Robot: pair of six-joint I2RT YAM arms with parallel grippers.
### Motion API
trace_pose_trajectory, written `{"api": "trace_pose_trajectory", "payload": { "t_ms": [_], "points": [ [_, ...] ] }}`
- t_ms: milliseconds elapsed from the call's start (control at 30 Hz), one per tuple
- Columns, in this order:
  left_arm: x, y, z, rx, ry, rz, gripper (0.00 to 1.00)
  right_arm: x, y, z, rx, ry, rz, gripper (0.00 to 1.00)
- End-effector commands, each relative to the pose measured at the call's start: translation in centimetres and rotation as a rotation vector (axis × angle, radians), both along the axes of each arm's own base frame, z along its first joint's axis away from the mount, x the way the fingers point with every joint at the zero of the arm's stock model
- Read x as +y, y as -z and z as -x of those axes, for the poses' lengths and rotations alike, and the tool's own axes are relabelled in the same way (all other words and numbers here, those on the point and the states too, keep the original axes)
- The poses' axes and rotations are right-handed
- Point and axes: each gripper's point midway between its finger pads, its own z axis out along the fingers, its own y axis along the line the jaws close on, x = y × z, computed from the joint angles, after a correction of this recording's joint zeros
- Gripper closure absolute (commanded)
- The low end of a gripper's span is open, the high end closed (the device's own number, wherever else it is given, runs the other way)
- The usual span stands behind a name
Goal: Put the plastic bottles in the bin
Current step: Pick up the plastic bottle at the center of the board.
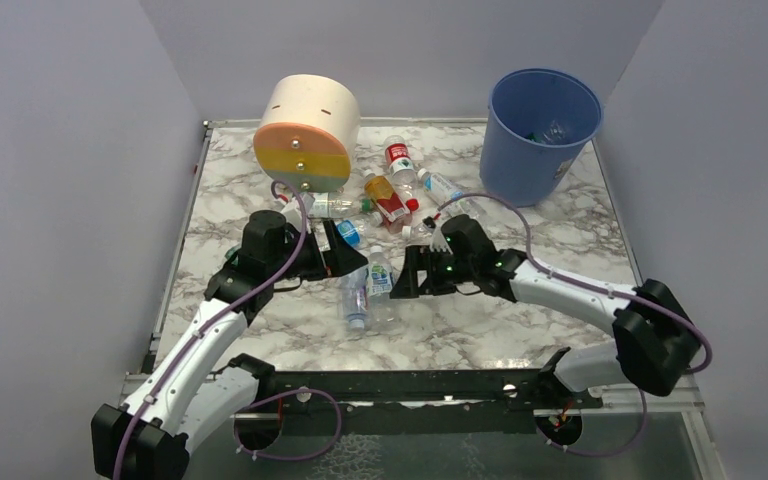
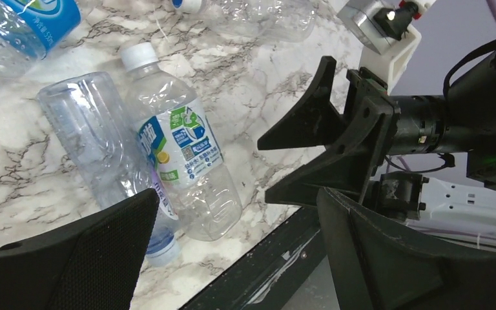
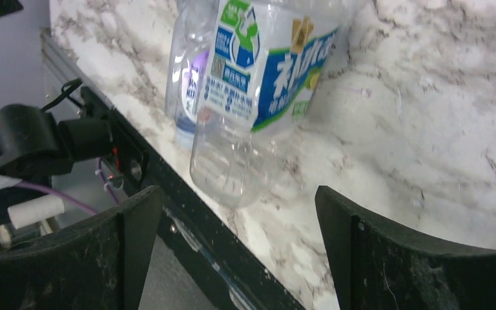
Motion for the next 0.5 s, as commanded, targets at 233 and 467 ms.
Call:
{"api": "trace_pose_trajectory", "payload": {
  "t_ms": [233,467],
  "points": [
    [1.0,1.3,-0.5,-0.032,-0.058,-0.041,0.01,3.9,0.4,-5.1,-0.104,0.054,0.172,0.09],
    [1.4,2.3,0.0,-0.051,-0.137,0.051,0.01,4.9,1.6,-6.9,-0.128,0.045,0.341,0.08]
  ]
}}
